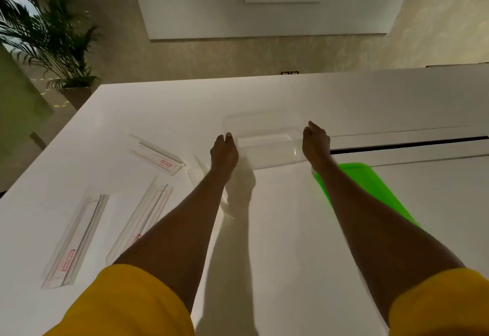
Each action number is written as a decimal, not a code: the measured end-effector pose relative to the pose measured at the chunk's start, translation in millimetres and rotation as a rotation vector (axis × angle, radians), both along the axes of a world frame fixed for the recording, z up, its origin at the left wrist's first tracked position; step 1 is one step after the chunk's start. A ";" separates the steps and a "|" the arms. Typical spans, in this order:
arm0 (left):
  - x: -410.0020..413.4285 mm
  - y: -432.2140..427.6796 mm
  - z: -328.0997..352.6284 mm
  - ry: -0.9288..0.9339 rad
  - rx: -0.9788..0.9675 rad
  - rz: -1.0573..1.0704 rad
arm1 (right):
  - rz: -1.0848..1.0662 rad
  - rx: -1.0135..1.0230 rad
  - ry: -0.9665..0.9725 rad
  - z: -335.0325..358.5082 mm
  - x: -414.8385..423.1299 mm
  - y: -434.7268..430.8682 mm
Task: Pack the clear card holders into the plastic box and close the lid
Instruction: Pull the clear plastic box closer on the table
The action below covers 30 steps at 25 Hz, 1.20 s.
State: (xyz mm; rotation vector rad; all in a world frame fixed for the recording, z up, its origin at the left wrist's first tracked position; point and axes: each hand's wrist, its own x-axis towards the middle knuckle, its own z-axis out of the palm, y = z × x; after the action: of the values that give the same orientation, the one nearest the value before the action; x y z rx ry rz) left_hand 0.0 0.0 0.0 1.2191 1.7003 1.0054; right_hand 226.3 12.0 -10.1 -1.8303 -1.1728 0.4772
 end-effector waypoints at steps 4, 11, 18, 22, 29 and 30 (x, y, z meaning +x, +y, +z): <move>0.1 -3.3 0.6 -0.011 0.002 0.024 | -0.047 -0.004 0.064 1.4 -4.0 -2.7; -15.4 -33.7 7.6 -0.030 -0.021 -0.020 | -0.053 -0.003 0.093 2.9 1.5 -33.9; -31.4 -64.5 16.0 -0.102 -0.157 -0.114 | -0.024 -0.002 0.056 -2.2 4.7 -102.1; -31.3 -82.9 24.3 -0.029 -0.158 -0.185 | 0.011 -0.009 0.036 -3.4 12.7 -130.7; -34.2 -113.5 23.7 0.139 -0.165 -0.252 | 0.016 -0.025 0.040 -5.0 14.4 -173.8; -34.4 -117.2 23.5 0.146 -0.161 -0.254 | 0.019 -0.024 0.031 -4.8 14.4 -178.0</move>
State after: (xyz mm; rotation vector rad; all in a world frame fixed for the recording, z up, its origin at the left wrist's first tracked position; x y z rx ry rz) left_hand -34.4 -117.2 23.5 1.3878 1.6501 0.6287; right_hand 240.8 -166.0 -14.9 -1.8272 -1.1685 0.5305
